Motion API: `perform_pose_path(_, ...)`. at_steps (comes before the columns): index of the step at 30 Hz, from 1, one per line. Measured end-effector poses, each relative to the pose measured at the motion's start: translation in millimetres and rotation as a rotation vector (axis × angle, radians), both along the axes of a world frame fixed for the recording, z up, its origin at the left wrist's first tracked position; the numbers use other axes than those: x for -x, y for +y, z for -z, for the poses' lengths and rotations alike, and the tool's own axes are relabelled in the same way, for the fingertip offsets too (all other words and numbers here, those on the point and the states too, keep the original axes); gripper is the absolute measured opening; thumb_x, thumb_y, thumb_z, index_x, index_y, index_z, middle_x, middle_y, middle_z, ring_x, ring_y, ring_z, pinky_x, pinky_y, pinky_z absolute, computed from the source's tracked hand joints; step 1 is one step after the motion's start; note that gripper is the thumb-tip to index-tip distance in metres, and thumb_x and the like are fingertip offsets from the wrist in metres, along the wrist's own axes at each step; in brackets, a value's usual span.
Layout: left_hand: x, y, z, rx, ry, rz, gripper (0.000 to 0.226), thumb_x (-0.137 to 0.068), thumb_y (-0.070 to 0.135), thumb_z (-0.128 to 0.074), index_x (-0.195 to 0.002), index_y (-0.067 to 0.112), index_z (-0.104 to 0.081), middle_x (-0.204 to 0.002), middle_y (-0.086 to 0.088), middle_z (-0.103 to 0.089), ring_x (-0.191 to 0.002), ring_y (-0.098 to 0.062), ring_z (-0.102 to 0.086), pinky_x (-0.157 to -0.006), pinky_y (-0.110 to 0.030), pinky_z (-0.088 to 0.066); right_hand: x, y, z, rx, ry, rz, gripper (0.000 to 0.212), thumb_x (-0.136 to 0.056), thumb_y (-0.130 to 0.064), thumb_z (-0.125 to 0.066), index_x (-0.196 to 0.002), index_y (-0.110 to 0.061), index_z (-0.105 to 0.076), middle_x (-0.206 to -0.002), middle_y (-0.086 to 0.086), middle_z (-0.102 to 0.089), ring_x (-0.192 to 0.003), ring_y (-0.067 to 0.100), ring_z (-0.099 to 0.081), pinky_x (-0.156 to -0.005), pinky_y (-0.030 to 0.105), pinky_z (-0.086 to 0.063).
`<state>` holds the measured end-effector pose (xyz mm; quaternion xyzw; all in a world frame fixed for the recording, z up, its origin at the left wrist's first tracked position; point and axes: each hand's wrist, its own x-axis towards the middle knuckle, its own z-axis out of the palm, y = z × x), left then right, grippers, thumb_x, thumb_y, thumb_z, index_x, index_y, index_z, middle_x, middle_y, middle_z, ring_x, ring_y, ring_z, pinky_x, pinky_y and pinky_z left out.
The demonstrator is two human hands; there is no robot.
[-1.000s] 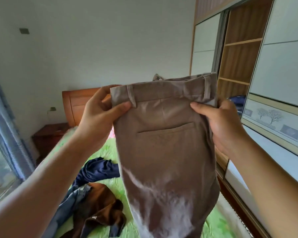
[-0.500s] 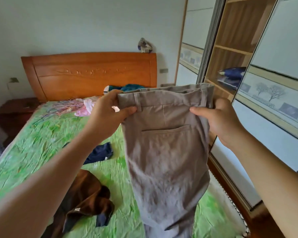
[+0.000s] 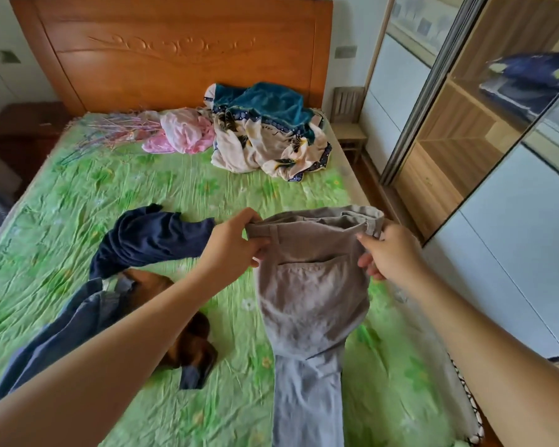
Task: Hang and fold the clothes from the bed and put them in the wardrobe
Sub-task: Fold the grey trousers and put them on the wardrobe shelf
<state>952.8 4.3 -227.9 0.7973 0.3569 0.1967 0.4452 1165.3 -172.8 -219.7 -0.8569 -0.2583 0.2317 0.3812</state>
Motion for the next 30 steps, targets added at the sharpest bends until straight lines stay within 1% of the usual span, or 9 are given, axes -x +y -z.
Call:
perform_pose_path(4, -21, 34, 58, 0.191, -0.023, -0.072, 0.023, -0.087, -0.004, -0.070, -0.092, 0.017, -0.061, -0.074, 0.011, -0.070, -0.071, -0.016, -0.073, -0.078, -0.053, -0.061, -24, 47, 45, -0.023, 0.346, 0.070, 0.010, -0.107, -0.026, -0.045, -0.117, -0.026, -0.048, -0.087, 0.022, -0.073, -0.072, 0.041, -0.073, -0.057, 0.042, -0.060)
perform_pose_path(8, -54, 80, 95, 0.174, 0.028, -0.139, 0.030, -0.088, 0.006, -0.072, -0.093, 0.033, -0.061, -0.077, 0.011, -0.072, -0.074, -0.014, -0.070, -0.074, -0.049, -0.057, -64, 109, 81, -0.028, 0.388, 0.032, 0.011, -0.108, -0.028, -0.040, -0.101, -0.030, -0.048, -0.095, 0.020, -0.074, -0.081, 0.033, -0.073, -0.074, 0.048, -0.061)
perform_pose_path(11, -100, 134, 103, 0.149, 0.014, -0.119, 0.042, -0.093, 0.007, -0.066, -0.117, 0.039, -0.056, -0.103, -0.005, -0.074, -0.083, -0.023, -0.068, -0.066, -0.047, -0.057, -108, 176, 104, -0.079, 0.358, 0.025, 0.016, -0.106, -0.028, -0.041, -0.094, -0.033, -0.049, -0.104, 0.016, -0.073, -0.087, 0.030, -0.071, -0.077, 0.044, -0.058)
perform_pose_path(13, -132, 175, 113, 0.142, -0.020, -0.131, 0.064, -0.094, 0.008, -0.065, -0.146, 0.036, -0.039, -0.146, -0.009, -0.051, -0.110, -0.026, -0.066, -0.082, -0.045, -0.060, -139, 217, 126, -0.112, 0.256, 0.021, 0.008, -0.103, -0.033, -0.047, -0.105, -0.041, -0.049, -0.113, 0.008, -0.070, -0.092, 0.028, -0.067, -0.072, 0.037, -0.049)
perform_pose_path(14, -144, 191, 124, 0.128, 0.014, -0.158, 0.072, -0.095, 0.012, -0.065, -0.153, 0.035, -0.030, -0.157, -0.010, -0.037, -0.121, -0.032, -0.061, -0.086, -0.043, -0.059, -152, 231, 142, -0.104, 0.210, 0.006, 0.020, -0.102, -0.034, -0.050, -0.120, -0.042, -0.048, -0.118, 0.004, -0.066, -0.094, 0.026, -0.062, -0.073, 0.034, -0.045)
perform_pose_path(16, -156, 206, 166, 0.143, 0.142, -0.194, 0.072, -0.097, 0.018, -0.063, -0.156, 0.034, -0.024, -0.158, -0.014, -0.034, -0.129, -0.040, -0.053, -0.082, -0.045, -0.057, -166, 244, 187, -0.013, 0.139, -0.043, 0.046, -0.102, -0.031, -0.054, -0.146, -0.032, -0.039, -0.127, 0.000, -0.055, -0.108, 0.025, -0.057, -0.085, 0.032, -0.041)
perform_pose_path(19, -145, 178, 270, 0.236, 0.236, -0.124, 0.069, -0.097, 0.019, -0.064, -0.155, 0.029, -0.028, -0.159, -0.008, -0.033, -0.138, -0.033, -0.047, -0.096, -0.050, -0.054, -160, 224, 277, 0.216, 0.093, -0.145, 0.053, -0.101, -0.035, -0.056, -0.150, -0.023, -0.040, -0.145, 0.011, -0.053, -0.126, 0.032, -0.054, -0.100, 0.036, -0.043)
perform_pose_path(26, -88, 58, 449, 0.566, 0.536, -0.129, 0.075, -0.096, 0.026, -0.065, -0.158, 0.020, -0.023, -0.158, -0.015, -0.029, -0.134, -0.033, -0.047, -0.099, -0.040, -0.049, -92, 113, 460, 0.636, 0.213, -0.232, 0.075, -0.098, -0.043, -0.058, -0.156, -0.011, -0.025, -0.154, 0.020, -0.039, -0.139, 0.035, -0.041, -0.112, 0.039, -0.036)
perform_pose_path(30, -61, 4, 487, 0.850, 0.405, -0.345, 0.048, -0.093, -0.005, -0.059, -0.133, 0.015, -0.044, -0.125, -0.018, -0.057, -0.085, -0.021, -0.062, -0.064, -0.033, -0.056, -53, 56, 511, 0.640, 0.323, -0.041, 0.085, -0.091, -0.038, -0.069, -0.156, -0.011, -0.023, -0.152, 0.020, -0.042, -0.135, 0.036, -0.045, -0.109, 0.042, -0.039)
